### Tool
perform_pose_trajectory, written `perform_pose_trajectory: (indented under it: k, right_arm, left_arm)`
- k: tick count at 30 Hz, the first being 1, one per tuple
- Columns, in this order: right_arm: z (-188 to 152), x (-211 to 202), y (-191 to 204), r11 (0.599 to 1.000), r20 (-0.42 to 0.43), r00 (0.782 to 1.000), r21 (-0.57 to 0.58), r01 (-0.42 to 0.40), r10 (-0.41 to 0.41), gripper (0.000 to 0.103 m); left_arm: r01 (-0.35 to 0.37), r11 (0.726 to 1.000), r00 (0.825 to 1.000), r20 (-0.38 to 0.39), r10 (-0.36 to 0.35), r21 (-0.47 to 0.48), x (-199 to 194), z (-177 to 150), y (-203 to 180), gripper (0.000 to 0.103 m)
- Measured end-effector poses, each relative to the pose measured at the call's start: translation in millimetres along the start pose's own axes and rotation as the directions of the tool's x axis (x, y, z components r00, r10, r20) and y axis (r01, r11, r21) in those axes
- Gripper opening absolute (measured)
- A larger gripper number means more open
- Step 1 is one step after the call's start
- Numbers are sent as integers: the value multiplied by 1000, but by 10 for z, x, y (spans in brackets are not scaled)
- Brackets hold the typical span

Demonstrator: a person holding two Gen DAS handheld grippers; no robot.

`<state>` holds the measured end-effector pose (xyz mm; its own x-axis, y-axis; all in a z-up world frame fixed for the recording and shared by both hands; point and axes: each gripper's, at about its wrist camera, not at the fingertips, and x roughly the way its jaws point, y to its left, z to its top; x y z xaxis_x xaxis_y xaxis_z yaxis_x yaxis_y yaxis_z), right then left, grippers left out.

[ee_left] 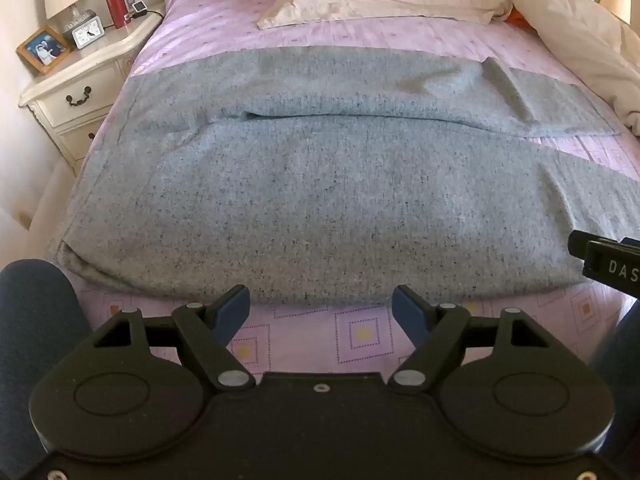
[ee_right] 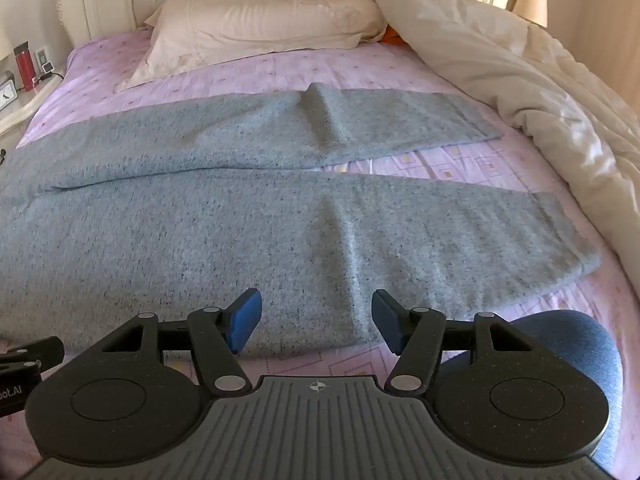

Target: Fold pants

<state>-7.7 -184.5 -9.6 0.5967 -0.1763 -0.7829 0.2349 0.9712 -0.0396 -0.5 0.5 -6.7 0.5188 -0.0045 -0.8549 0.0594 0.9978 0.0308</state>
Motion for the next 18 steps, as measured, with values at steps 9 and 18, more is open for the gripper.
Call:
perform_pose_trajectory:
  k: [9,18]
  right_arm:
    - [-2,-2,1,1000,-4,1000,-5,0,0,59]
    - [4,6,6,1000,-6,1000,-7,1,-2,59]
  left_arm:
    - [3,1000,1000,-6,-3,4,10,6,-7,79]
    - [5,1000,1000,-10,-5,7,19,-1,-8,79]
